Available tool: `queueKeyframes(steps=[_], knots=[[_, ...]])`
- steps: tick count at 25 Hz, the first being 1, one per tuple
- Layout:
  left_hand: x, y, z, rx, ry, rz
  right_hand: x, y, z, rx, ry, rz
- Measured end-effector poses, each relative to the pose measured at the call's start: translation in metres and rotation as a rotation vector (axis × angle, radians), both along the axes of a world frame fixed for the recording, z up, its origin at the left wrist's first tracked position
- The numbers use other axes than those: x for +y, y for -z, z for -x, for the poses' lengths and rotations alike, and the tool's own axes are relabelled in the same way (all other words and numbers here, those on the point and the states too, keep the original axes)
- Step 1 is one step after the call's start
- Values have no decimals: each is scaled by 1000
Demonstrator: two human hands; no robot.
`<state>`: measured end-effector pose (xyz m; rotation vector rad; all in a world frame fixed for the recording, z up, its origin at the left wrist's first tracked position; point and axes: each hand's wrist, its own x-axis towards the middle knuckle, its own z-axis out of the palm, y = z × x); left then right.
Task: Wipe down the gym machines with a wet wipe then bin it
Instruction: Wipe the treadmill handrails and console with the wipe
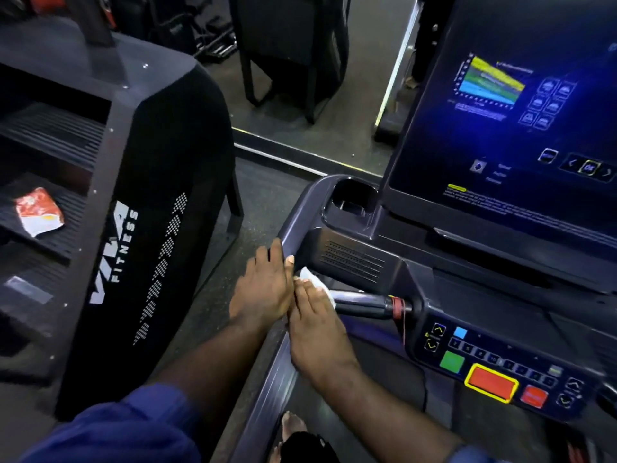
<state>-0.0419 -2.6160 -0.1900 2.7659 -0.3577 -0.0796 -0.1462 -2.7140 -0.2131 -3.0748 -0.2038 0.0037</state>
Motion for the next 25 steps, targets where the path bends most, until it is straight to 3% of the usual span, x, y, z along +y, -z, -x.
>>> queueKeyframes(steps=[4,7,14,17,21,25], knots=[[1,-1,-2,-13,-4,5,-52,-11,23,-221,-84,-91],[1,-3,1,-25,15,-14,-102,-27,47,-283,49,-296],[2,1,1,-21,-5,-41,-30,-39,-21,5,-20,-400],[3,-2,3,5,-8,-6,-47,-56,-14,122,88,-448],[2,-6,3,10,-17,-8,-112,-89,8,252,346,-249],[0,-5,0,17,-11,-27,-99,-89,4,279,366,-111]])
